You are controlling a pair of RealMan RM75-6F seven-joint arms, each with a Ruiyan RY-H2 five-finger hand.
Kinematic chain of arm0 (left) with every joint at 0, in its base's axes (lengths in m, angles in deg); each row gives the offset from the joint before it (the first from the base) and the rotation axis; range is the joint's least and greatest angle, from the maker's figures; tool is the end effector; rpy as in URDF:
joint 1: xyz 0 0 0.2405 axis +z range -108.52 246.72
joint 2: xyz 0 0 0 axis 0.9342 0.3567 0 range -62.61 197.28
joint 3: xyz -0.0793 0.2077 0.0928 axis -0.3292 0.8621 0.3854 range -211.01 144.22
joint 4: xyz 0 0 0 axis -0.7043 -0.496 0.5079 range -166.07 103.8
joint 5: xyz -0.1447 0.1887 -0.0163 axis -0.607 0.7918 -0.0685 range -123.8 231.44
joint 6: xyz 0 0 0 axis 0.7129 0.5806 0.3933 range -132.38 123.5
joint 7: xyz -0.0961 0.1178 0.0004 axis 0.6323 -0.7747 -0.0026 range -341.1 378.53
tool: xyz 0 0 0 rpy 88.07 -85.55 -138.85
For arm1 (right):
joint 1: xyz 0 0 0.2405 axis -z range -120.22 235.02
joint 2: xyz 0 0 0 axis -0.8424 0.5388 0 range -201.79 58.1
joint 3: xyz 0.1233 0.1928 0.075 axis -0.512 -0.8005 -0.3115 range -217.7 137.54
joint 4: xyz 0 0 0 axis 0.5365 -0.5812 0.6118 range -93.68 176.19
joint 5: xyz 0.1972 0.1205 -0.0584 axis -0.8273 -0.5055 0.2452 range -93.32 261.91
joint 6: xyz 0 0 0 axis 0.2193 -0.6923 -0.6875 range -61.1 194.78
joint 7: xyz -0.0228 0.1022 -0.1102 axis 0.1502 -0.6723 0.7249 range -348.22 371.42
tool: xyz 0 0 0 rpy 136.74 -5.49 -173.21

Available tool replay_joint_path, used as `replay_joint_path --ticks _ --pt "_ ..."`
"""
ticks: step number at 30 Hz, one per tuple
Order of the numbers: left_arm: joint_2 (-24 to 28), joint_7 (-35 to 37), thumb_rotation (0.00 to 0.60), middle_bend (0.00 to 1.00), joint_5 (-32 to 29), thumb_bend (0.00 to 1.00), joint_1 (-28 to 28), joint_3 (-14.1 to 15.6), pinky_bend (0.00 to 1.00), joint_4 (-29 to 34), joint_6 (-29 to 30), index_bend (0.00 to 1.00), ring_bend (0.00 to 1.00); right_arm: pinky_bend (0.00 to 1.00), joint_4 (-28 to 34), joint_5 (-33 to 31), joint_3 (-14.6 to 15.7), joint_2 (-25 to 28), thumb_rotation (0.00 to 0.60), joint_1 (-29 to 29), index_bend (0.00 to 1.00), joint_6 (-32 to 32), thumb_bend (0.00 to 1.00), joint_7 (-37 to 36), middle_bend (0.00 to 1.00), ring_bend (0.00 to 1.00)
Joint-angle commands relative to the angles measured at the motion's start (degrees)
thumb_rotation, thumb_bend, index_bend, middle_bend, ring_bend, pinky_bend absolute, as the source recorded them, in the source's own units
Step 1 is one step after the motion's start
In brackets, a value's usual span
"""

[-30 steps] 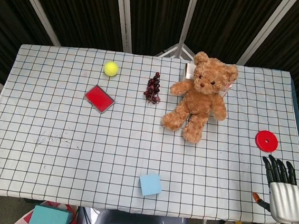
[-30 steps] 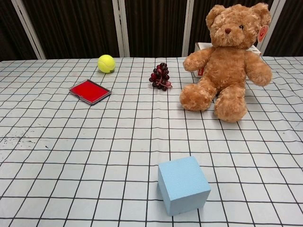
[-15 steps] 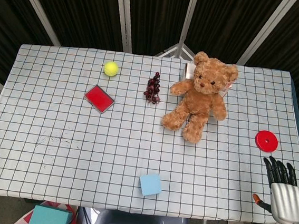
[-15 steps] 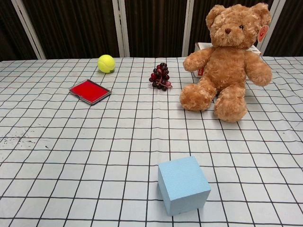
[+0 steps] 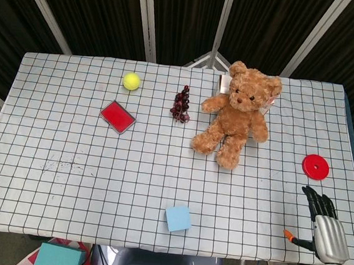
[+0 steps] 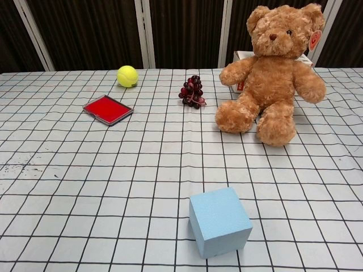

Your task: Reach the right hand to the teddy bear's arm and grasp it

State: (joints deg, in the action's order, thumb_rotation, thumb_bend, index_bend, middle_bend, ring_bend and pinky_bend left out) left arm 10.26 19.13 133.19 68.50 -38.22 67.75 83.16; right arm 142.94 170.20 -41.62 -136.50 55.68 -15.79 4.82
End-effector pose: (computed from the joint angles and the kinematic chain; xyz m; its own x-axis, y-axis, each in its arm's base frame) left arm -0.3184 0.1728 0.1706 0.3929 -0.0472 0.9184 0.9103 0.1613 -0.3812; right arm -0.2823 -0.1657 0.0993 0.1134 -0.0900 0.9895 -0.9919 0.0478 0.1180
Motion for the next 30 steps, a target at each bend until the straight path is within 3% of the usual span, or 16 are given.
replay_joint_path --ticks 1,7,11,17,20,23,30 --pt "0.12 0.37 0.6 0.09 -0.47 0.2 0.01 -0.2 0.19 -0.25 -0.14 0.24 0.02 0.0 -0.35 -3.72 -3.7 -0.88 0.6 -2.95 0.04 3.74 0.15 -11.38 0.08 0.13" --pt "0.02 0.24 0.6 0.09 -1.45 0.2 -0.37 -0.58 0.19 -0.43 -0.9 0.24 0.02 0.0 -2.46 -14.02 -11.17 -0.75 0.6 -9.88 0.06 16.54 0.15 -29.12 0.08 0.13" --pt "-0.12 -0.45 0.6 0.09 -1.41 0.2 -0.4 -0.49 0.19 -0.23 -0.88 0.24 0.02 0.0 -11.04 -20.96 -15.56 -2.38 0.6 -15.74 0.07 27.54 0.15 -36.87 0.08 0.13" --pt "-0.24 -0.95 0.6 0.09 -2.25 0.2 -0.3 -0.68 0.19 -0.29 -0.88 0.24 0.02 0.0 -22.66 -25.37 -17.91 -7.69 0.6 -20.97 0.07 38.52 0.15 -44.16 0.08 0.13" --pt "-0.24 -1.27 0.6 0.09 -3.35 0.2 -0.12 -1.04 0.19 -0.42 -0.71 0.24 0.02 0.0 -33.22 -25.88 -19.52 -12.31 0.6 -25.18 0.07 44.69 0.15 -47.39 0.08 0.13" --pt "-0.47 -1.86 0.6 0.09 -4.84 0.2 -0.34 -1.6 0.19 -0.49 -1.14 0.24 0.02 0.0 -39.57 -25.97 -20.41 -15.71 0.6 -27.81 0.07 47.41 0.15 -48.04 0.09 0.13" --pt "-0.83 -3.24 0.6 0.09 -5.87 0.2 -0.86 -1.89 0.19 -0.55 -1.94 0.24 0.02 0.0 -44.83 -26.2 -22.9 -19.63 0.6 -30.21 0.13 48.66 0.15 -50.33 0.16 0.18"
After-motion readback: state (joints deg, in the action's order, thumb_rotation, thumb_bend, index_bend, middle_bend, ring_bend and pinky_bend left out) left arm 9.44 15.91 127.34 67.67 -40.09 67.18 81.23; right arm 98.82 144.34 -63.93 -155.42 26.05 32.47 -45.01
